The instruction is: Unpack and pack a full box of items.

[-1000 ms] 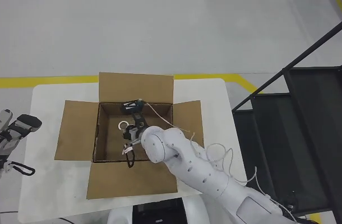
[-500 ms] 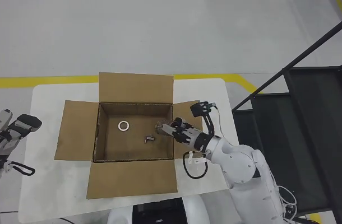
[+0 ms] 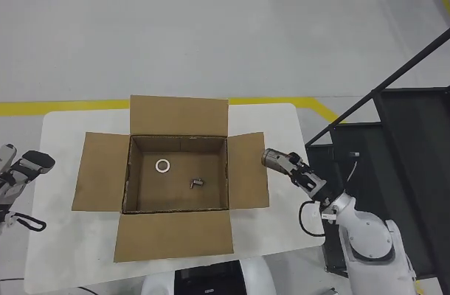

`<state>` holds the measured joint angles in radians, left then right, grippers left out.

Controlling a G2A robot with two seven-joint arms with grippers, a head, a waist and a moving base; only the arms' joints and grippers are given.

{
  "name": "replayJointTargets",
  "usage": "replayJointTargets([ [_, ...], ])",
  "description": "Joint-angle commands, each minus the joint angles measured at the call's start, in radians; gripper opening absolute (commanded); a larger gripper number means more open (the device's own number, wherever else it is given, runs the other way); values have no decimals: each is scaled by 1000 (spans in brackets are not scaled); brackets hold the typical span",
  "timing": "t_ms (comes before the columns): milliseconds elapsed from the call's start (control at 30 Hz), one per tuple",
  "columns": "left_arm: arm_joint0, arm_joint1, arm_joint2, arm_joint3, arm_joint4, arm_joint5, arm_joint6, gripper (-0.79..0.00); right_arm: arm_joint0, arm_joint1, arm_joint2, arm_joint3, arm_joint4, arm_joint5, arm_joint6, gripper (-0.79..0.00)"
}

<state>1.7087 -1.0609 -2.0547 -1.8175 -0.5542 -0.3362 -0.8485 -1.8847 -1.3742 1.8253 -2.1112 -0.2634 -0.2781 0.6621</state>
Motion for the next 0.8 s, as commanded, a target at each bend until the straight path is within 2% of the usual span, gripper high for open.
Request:
replayJointTargets([
  [0, 0, 0, 0, 0, 0, 0, 0, 0, -8, 4, 38, 15, 0, 30, 2, -785],
  [100, 0, 0, 0, 0, 0, 0, 0, 0, 16, 11, 57, 49, -37, 111, 21, -785],
  [233, 0, 0, 0, 0, 0, 0, 0, 0, 97, 21, 22, 112, -144, 216, 59, -785],
  [467, 0, 0, 0, 0, 0, 0, 0, 0, 262, 30, -135, 242, -460, 451, 66, -785],
  [767, 0, 0, 0, 0, 0, 0, 0, 0, 436, 28, -285, 425, -693, 696, 106, -785],
])
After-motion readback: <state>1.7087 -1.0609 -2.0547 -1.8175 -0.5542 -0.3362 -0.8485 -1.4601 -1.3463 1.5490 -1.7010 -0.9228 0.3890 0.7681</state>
